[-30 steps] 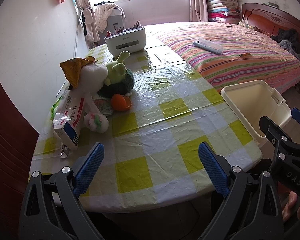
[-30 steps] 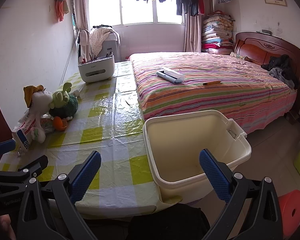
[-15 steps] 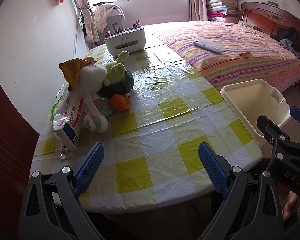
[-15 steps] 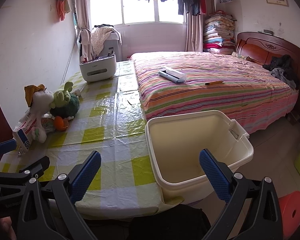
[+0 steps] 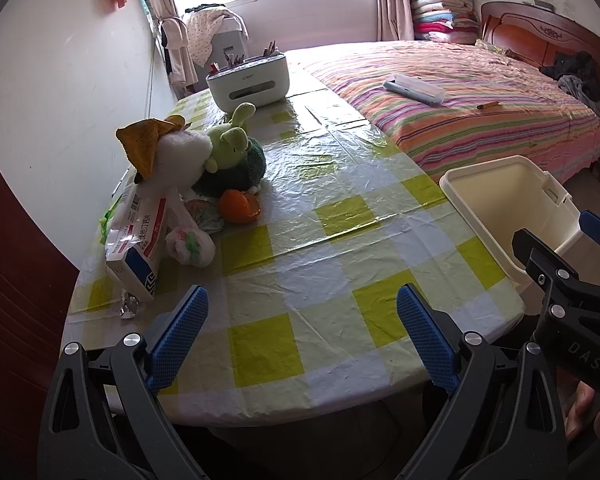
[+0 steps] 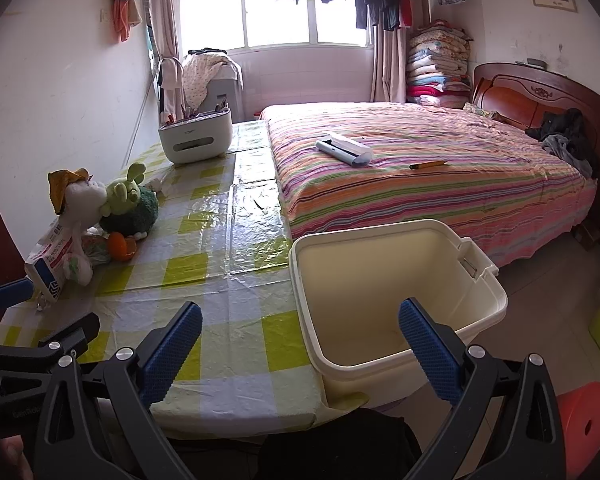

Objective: Collect trash

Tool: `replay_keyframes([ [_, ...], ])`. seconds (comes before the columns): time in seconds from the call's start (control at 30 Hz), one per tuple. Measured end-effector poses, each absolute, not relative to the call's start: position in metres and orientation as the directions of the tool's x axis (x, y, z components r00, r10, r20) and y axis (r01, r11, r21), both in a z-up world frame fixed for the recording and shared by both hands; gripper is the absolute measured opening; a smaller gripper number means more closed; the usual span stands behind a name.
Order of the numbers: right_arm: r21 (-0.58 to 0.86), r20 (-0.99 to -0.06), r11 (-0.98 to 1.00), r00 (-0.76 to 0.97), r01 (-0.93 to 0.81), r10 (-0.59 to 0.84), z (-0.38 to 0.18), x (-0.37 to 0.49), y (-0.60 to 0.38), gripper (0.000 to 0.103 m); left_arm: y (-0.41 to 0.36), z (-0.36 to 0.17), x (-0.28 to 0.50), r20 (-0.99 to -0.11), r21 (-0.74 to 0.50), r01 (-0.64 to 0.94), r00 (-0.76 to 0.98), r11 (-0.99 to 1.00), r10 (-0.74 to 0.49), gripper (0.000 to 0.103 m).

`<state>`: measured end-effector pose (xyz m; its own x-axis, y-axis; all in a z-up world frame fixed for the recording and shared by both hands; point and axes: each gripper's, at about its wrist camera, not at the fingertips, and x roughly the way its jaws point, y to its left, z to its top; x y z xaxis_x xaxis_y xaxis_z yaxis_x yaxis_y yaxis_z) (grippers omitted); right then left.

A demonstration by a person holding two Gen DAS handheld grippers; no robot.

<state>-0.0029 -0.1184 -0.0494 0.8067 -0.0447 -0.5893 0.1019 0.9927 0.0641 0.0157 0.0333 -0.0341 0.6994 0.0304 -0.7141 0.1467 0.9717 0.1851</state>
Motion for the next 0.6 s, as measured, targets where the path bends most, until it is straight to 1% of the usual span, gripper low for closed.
replay_keyframes([
  [0.6,0.067,-0.594,0.992,0.804,0.104,-0.044,-0.0525,-0.0033,-0.1212,0.096,0.0325,-0.0373,0.0158,-0.721,0.186,0.151,0.693,0.971,0.031,0.094],
])
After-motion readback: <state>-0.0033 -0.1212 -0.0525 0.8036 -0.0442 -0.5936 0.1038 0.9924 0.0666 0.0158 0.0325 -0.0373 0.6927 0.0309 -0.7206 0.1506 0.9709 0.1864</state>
